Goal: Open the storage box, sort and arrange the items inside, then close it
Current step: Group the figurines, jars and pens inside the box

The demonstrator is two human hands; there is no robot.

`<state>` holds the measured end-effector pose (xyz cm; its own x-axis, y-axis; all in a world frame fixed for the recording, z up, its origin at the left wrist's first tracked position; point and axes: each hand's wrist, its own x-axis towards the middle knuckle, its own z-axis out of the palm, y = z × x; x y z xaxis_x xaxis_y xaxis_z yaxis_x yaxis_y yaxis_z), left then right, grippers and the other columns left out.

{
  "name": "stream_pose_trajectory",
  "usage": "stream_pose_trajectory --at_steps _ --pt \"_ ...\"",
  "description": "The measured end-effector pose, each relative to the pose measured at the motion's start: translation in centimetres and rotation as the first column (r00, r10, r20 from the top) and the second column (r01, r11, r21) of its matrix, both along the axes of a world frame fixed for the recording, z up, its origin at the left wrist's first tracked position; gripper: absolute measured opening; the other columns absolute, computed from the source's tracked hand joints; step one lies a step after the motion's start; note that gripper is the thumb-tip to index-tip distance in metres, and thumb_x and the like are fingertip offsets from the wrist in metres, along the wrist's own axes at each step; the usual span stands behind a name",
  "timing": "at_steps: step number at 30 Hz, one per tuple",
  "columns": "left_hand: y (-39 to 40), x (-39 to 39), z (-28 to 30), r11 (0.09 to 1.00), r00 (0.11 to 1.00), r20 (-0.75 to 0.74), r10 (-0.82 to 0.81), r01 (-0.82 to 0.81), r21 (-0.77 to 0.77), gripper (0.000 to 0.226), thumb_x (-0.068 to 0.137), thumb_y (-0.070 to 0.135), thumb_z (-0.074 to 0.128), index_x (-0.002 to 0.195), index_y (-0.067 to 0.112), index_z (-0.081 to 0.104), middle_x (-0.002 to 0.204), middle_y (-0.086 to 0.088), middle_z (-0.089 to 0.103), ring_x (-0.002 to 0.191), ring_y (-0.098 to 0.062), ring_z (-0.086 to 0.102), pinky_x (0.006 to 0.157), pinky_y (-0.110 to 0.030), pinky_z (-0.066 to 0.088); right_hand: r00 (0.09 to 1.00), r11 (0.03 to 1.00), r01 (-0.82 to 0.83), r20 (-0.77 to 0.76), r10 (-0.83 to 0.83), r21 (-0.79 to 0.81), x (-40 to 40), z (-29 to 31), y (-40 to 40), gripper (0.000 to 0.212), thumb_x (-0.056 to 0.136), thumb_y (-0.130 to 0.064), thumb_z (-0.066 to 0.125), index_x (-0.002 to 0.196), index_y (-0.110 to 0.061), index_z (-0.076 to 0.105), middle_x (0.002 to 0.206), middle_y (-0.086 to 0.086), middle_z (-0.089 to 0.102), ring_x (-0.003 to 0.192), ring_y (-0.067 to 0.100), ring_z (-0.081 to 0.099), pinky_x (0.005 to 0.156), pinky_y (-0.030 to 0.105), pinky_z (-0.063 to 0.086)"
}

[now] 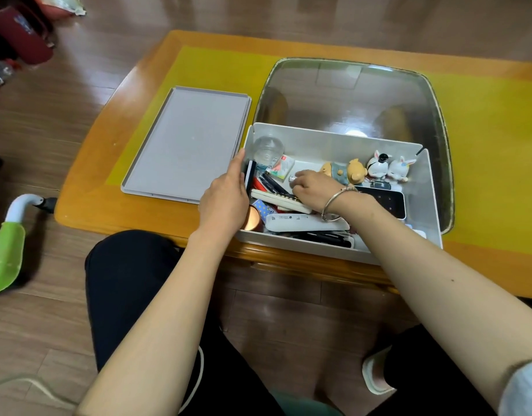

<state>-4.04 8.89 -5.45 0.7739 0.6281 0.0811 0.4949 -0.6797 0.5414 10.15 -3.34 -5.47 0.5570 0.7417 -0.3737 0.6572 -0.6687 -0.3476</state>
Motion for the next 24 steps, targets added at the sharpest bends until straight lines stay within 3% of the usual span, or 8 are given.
stream_pose_trajectory --at_steps 4,8,12,18,24 --pt "0.0 0.1 -0.3 1.0 1.0 0.01 -0.01 0.01 0.012 0.052 0.101 0.023 0.039 0.15 0.027 0.022 0.105 -0.013 0.065 0.081 -0.019 0.055 0.062 -0.035 0.046 0.996 0.999 -0.041 -0.08 0.042 0.015 -0.2 0.3 -1.5 0.036 0.097 -0.02 0.037 0.12 -0.007 0.061 0.129 0.01 0.058 0.115 0.027 0.052 0.097 0.033 0.041" --pt "0.4 0.3 -0.2 1.0 0.998 0.055 -0.026 0.026 -0.005 0.046 0.102 0.024 0.039 0.146 0.023 0.03 0.122 -0.008 0.061 0.105 -0.025 0.059 0.073 -0.034 0.045 0.995 0.988 0.007 -0.097 0.008 0.151 0.2 0.7 -2.1 0.03 0.095 -0.019 0.046 0.121 -0.019 0.063 0.121 0.002 0.063 0.106 0.017 0.058 0.083 0.021 0.041" --pt "1.1 1.6 0.3 0.998 0.996 0.067 -0.057 0.059 -0.024 0.04 0.102 0.024 0.039 0.142 0.02 0.034 0.126 -0.009 0.059 0.111 -0.027 0.056 0.078 -0.035 0.044 0.998 0.963 0.041 0.039 -0.053 0.265 1.0 0.5 -0.3 0.039 0.09 -0.012 0.053 0.129 -0.016 0.052 0.131 0.007 0.052 0.118 0.022 0.051 0.098 0.03 0.039" --pt "1.7 2.6 0.1 0.996 0.996 0.062 -0.067 0.07 -0.048 0.048 0.102 0.017 0.035 0.148 0.026 0.027 0.12 -0.011 0.061 0.104 -0.027 0.057 0.077 -0.039 0.047 0.996 0.972 0.013 0.088 -0.035 0.235 2.3 -0.7 3.0 0.051 0.086 -0.004 0.05 0.135 -0.008 0.038 0.133 0.014 0.048 0.123 0.029 0.044 0.105 0.035 0.036" --pt "1.6 2.8 -0.6 0.998 0.994 0.093 -0.049 0.052 -0.025 0.049 0.101 0.018 0.038 0.148 0.025 0.027 0.113 -0.009 0.064 0.094 -0.021 0.057 0.067 -0.032 0.041 0.989 0.991 -0.084 0.13 0.069 0.109 3.2 -1.0 2.8 0.045 0.078 -0.038 0.071 0.116 -0.018 0.058 0.111 0.009 0.051 0.103 0.025 0.05 0.083 0.027 0.037"
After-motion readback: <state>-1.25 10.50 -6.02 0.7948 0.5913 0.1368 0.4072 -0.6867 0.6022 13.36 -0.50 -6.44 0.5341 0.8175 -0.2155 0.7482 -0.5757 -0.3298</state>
